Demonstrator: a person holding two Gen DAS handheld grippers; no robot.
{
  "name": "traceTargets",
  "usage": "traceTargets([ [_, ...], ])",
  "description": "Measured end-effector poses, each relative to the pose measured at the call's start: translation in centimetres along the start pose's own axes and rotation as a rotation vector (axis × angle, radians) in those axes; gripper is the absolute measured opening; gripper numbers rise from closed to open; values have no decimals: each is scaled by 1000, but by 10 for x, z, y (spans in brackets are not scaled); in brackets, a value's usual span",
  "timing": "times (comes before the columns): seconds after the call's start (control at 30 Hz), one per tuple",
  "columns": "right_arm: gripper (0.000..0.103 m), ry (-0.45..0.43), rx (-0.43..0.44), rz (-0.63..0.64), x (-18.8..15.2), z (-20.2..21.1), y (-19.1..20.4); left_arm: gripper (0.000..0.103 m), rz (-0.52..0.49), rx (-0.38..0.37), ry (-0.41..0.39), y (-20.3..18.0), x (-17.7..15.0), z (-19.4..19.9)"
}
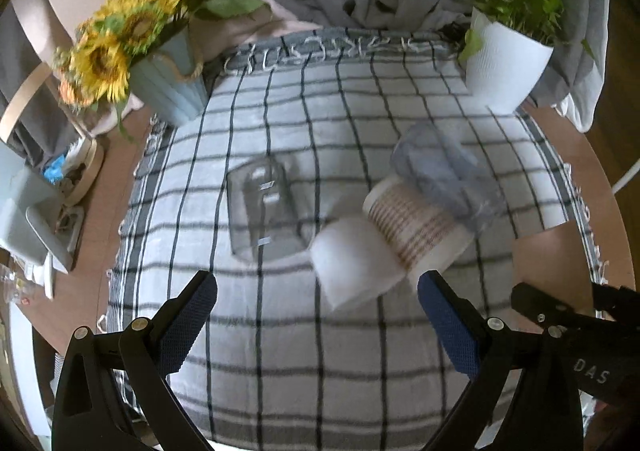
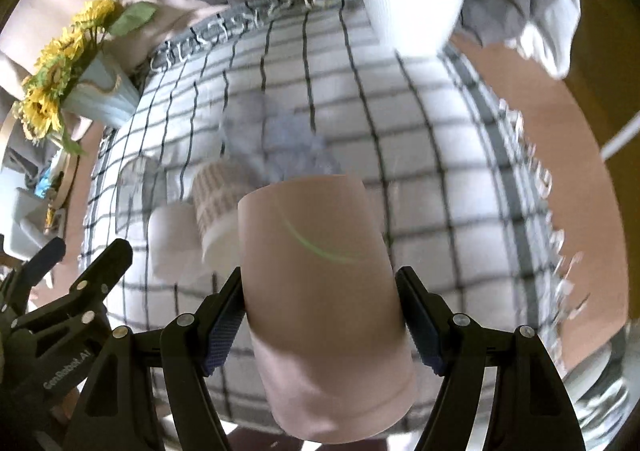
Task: Flip cup upside down
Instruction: 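Lift the pink cup with the right gripper and rotate it upright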
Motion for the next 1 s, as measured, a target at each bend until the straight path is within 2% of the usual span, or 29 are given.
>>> traceTargets([
  [0.27, 73, 71, 31, -86, -40, -27, 16, 103, 20, -7, 76, 27, -35, -13],
  [0.47, 73, 114, 25, -81, -56, -45, 32, 103, 45, -11, 133, 37, -50, -28],
  [1.0, 73, 162, -14, -46, -60, -65, 35, 103, 65, 6, 190, 41, -64, -48],
])
Point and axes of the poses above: each gripper's, at about its wrist camera, not at the fingertips, and z roughly against the way its jaws point, y to its left, x to its top, the point moved 8 cm from there along -z, roughly the way its jaws point, and after that the axes turned 1 degree about z, right-handed, at the moved point
